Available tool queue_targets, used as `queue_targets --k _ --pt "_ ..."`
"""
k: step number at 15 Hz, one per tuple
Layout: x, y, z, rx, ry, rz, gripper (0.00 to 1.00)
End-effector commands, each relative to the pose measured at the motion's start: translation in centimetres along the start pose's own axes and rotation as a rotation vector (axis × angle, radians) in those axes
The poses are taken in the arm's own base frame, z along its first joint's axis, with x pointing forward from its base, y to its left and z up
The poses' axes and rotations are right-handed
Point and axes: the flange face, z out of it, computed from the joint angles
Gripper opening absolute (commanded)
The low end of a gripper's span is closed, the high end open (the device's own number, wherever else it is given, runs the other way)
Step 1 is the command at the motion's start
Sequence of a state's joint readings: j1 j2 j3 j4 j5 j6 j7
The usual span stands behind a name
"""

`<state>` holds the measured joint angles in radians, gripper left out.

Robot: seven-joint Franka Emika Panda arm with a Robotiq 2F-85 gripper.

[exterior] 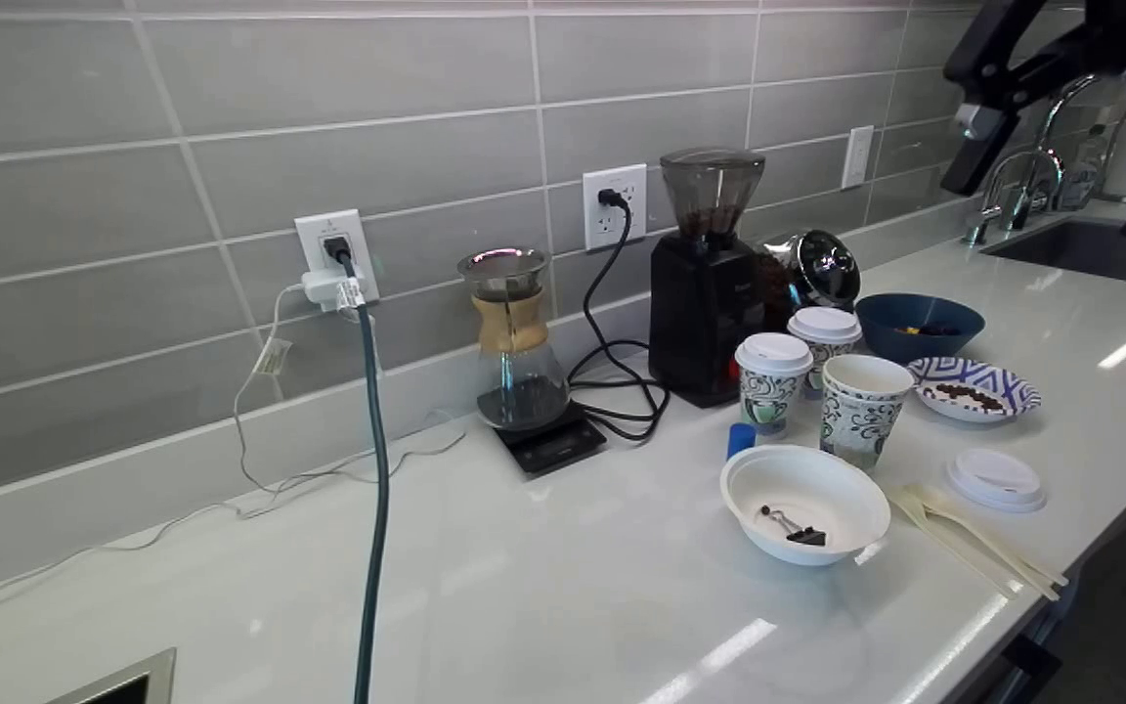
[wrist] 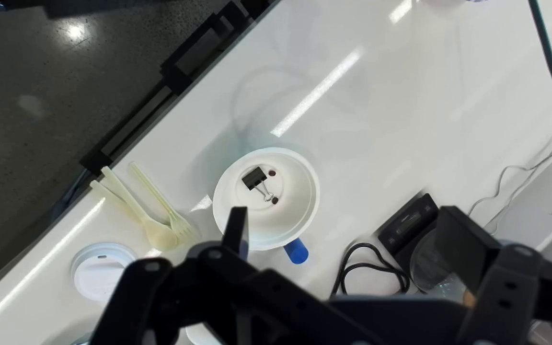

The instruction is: Pour the contents of the white plate into the open paper cup on the left

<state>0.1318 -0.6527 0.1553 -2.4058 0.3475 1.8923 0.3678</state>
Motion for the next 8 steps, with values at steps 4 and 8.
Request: queue_targets --k 4,8 --pt "5.7 0.4 1.3 0.027 -0.008 0.119 1.00" --pt "9.6 2.2 1.9 0.035 -0.012 0.172 1.00"
